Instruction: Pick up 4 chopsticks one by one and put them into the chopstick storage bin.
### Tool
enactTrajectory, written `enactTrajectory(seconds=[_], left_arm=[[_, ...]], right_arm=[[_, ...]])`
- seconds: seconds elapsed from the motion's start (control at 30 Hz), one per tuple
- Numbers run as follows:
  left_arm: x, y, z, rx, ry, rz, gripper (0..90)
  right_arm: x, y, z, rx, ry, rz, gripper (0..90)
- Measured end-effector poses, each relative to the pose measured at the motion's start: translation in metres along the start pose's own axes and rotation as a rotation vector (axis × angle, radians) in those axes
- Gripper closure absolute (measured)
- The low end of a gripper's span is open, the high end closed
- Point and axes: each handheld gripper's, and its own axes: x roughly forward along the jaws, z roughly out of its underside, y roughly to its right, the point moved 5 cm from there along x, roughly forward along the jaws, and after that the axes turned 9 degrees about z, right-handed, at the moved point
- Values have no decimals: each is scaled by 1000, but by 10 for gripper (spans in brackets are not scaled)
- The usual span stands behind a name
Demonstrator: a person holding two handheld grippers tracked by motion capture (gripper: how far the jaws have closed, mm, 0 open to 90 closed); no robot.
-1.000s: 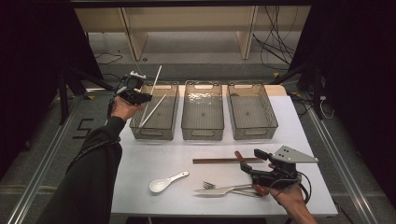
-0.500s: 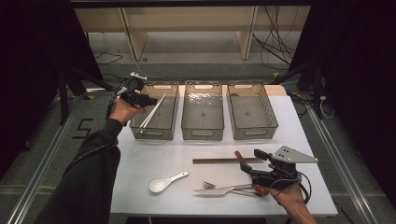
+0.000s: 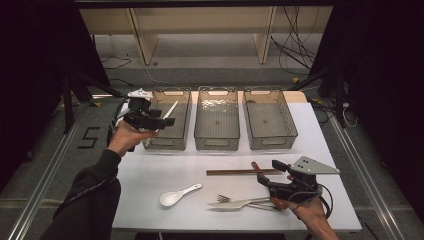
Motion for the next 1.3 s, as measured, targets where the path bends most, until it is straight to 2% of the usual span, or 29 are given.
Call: enactTrajectory(seconds=[0.1, 0.2, 0.43, 0.67, 1.03, 1.2, 1.3], left_arm=[[2, 14, 10, -8, 29, 61, 267], [8, 26, 19, 22, -18, 69, 248], [18, 44, 25, 73, -47, 86, 223], [23, 50, 34, 70, -63, 93, 217], [35, 56, 46, 76, -124, 100, 207], [44, 63, 51, 115, -173, 102, 205], [49, 65, 52, 116, -181, 105, 202]], right_arm=[[0, 0, 0, 0, 0, 2, 293], [0, 0, -1, 3, 3, 1, 293], [0, 0, 0, 0, 1, 1, 293], [-1, 0, 0, -3, 7, -1, 293], [-1, -1, -1, -3, 4, -2, 293], [-1, -1, 0, -6, 3, -1, 293], [-1, -1, 0, -4, 1, -2, 293]])
